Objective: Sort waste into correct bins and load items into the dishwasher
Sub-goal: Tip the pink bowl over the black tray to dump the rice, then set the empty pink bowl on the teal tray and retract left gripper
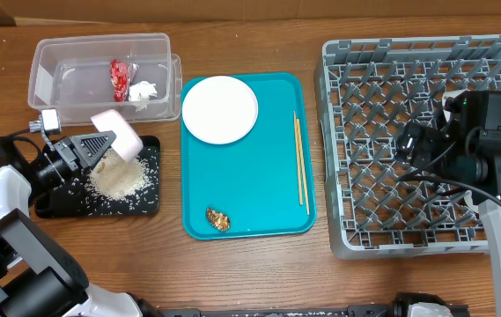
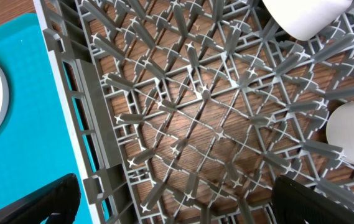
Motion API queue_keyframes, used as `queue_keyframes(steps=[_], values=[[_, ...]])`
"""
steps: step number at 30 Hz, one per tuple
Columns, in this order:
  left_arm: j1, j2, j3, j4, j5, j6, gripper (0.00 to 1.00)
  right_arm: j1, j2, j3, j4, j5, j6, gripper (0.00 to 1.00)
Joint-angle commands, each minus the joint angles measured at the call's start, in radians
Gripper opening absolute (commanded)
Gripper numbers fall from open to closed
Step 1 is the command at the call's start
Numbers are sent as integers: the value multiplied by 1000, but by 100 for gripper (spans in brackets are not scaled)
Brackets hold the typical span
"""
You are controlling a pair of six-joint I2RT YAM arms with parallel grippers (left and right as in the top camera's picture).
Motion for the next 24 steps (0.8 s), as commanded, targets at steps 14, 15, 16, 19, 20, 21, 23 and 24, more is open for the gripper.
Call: queue_keyframes(steps=[14,15,16,19,20,21,23,24], values=[[-31,-25,2,-56,-27,-76,4,-3,3,1,2,6,0,100],[-42,-34,2,-61,-29,-70,4,-3,3,1,2,6,0,100],[-61,-47,2,-65,-38,-65,4,-3,3,1,2,6,0,100],[-152,-93,10,-65,-125,-67,4,-3,3,1,2,6,0,100],[-193,-108,16,-65,-174,-75,4,-3,3,1,2,6,0,100],[-239,-121,21,-63,-235,-92,4,-3,3,1,2,6,0,100],[-363,-149,29,-59,-401,-122,4,-3,3,1,3,6,0,100],[-423,-155,31,-53,-471,-135,4,-3,3,1,3,5,0,100]])
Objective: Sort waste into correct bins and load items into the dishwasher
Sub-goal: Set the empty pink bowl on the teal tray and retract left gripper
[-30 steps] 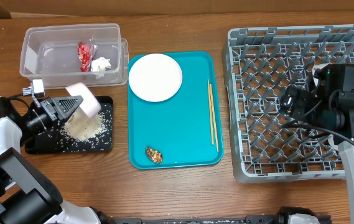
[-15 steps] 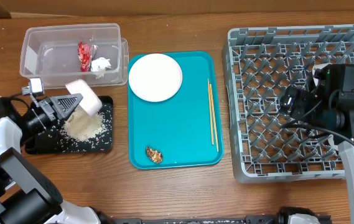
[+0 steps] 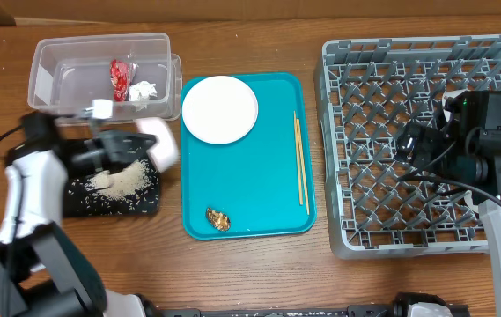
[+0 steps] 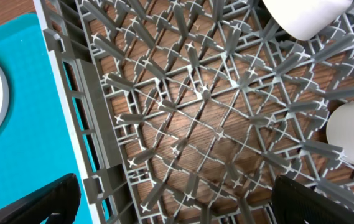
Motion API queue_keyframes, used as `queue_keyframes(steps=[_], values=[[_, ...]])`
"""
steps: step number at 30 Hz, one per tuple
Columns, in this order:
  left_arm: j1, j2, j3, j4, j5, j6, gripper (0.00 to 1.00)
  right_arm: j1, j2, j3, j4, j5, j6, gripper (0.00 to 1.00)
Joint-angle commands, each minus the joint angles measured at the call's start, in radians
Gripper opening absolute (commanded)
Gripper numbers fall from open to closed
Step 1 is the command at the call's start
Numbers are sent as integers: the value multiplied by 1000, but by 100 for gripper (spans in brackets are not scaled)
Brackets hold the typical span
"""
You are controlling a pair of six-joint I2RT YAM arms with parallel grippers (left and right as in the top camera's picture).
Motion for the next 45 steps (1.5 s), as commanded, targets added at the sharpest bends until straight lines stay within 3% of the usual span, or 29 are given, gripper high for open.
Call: queue_keyframes(steps=[1,11,15,19,21,24,26,31,40,45], values=[[-220,-59,27,19,-322,-70,4,-3,3,1,3,5,-1,100],[-806,-19,27,148,-887,-159,4,-3,3,1,2,5,0,100],[-951,14,27,169,-1050,-187,4,-3,3,1,2,5,0,100],[-1015,27,27,169,-1130,-212,4,-3,3,1,2,5,0,100],[-1016,23,33,170,-1123,-212,17,-3,3,1,2,5,0,100],[-999,14,74,152,-1123,-213,60,-3,3,1,2,4,0,100],[-982,9,122,129,-1120,-213,72,-3,3,1,2,1,0,100],[-910,-14,270,26,-1120,-218,77,-3,3,1,11,-96,0,100],[-620,-79,404,-185,-1115,-389,79,39,6,1,137,-361,39,100],[-463,-91,404,-280,-1094,-457,93,190,45,1,241,-362,107,100]])
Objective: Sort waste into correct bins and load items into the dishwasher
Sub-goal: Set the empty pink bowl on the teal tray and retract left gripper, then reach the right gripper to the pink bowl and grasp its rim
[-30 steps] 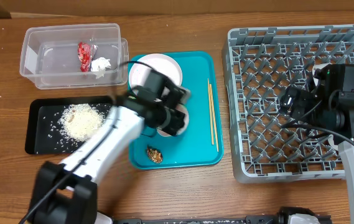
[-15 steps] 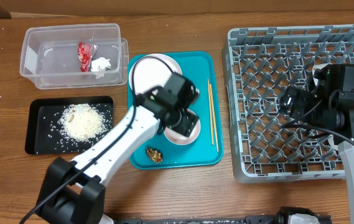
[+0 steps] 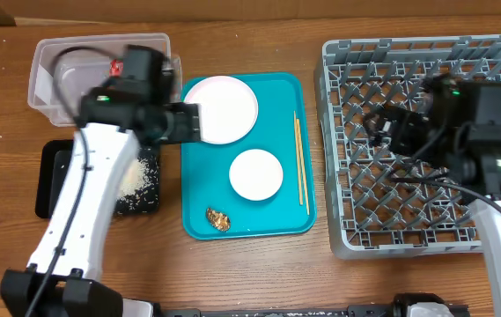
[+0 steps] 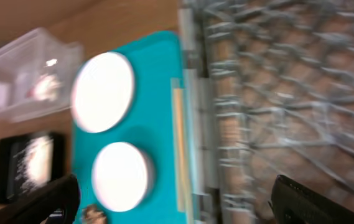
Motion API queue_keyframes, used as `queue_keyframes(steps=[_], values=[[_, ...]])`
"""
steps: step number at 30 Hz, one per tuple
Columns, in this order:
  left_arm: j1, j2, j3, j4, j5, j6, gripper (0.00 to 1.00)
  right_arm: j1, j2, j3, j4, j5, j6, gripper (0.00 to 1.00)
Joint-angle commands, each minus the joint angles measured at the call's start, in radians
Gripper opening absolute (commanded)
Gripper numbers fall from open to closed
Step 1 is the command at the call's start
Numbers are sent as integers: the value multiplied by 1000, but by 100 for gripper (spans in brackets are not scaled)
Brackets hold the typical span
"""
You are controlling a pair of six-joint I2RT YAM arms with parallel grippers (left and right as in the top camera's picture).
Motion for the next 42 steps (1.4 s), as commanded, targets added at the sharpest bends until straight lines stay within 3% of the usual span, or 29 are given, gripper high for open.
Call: queue_keyframes(steps=[1,6,12,20,23,25,28,35,42], values=[[92,-19,19,-41,31,-78,93,129,46,1,51,-47,55,100],[181,-19,19,-76,74,-78,93,335,161,1,101,45,106,100],[191,-19,19,-77,73,-78,95,488,365,1,103,138,216,99],[190,-19,19,-78,73,-77,96,520,601,1,114,137,361,75],[190,-18,19,-79,73,-77,96,520,637,1,126,119,361,52],[190,-18,19,-79,73,-77,96,520,638,1,125,118,361,24],[190,-18,19,-79,73,-77,96,520,635,8,120,118,361,4],[190,-18,19,-81,73,-77,96,473,608,190,-66,202,323,4],[190,-18,19,-81,72,-77,96,408,508,538,-280,571,256,4]])
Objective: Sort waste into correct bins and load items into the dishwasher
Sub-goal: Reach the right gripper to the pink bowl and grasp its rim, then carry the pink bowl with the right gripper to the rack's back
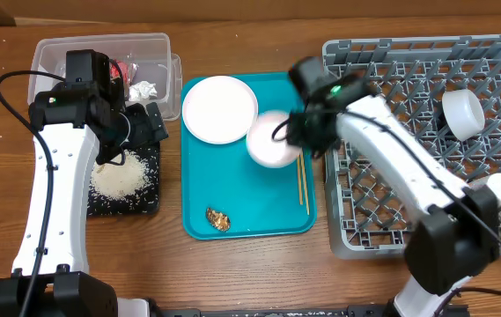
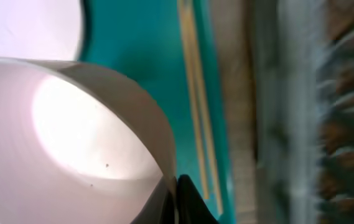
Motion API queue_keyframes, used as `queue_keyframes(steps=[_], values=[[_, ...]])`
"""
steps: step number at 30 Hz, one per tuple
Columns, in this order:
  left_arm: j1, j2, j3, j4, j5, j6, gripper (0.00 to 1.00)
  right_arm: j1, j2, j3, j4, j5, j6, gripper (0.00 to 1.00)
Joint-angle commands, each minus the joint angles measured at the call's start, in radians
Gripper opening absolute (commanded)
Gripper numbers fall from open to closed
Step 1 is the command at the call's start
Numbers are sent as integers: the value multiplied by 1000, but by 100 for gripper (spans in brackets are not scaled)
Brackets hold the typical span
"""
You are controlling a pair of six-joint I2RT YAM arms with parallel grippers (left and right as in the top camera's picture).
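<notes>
A white bowl (image 1: 269,141) hangs tilted over the teal tray (image 1: 250,198), beside the white plate (image 1: 220,108). My right gripper (image 1: 292,141) is shut on its rim. In the right wrist view the fingers (image 2: 186,199) pinch the rim of the bowl (image 2: 71,137), with the chopsticks (image 2: 195,93) on the tray behind. The chopsticks (image 1: 300,172) and a brown food scrap (image 1: 218,218) lie on the tray. My left gripper (image 1: 153,123) is open and empty above the black tray (image 1: 100,204), which holds a pile of rice (image 1: 122,176).
The grey dish rack (image 1: 338,238) fills the right side and holds a white cup (image 1: 463,113) and another white piece (image 1: 499,187). At the back left a clear bin (image 1: 56,53) contains a red wrapper and a crumpled tissue (image 1: 144,90).
The bowl lay flat on the teal tray and my right gripper was over the rack. Now that gripper is shut on the bowl's rim and holds it tilted. My left arm has drawn back over the black tray.
First my left gripper held the bowl tipped over the black tray, rice beneath it, while my right arm hung over the rack. Then the bowl was nearer the teal tray, then set down on it and let go. Now my right gripper holds it.
</notes>
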Motion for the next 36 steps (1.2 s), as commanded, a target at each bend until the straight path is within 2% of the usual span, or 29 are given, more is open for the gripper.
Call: queue_keyframes(steps=[1,8,17,21,28,36], values=[[-2,-17,19,-3,10,-14,96,-31,-122,152,-25,294,-33,4],[-2,-17,19,7,0,-13,96,-117,-231,203,119,862,-33,4],[-2,-17,19,27,0,-14,96,-316,-156,184,229,1283,-35,4],[-2,-17,19,27,0,-14,96,-375,-51,180,210,1331,-41,4],[-2,-17,19,18,0,-14,96,-383,136,173,194,1325,-37,4],[-2,-17,19,16,1,-14,96,-381,313,166,-23,1252,185,4]])
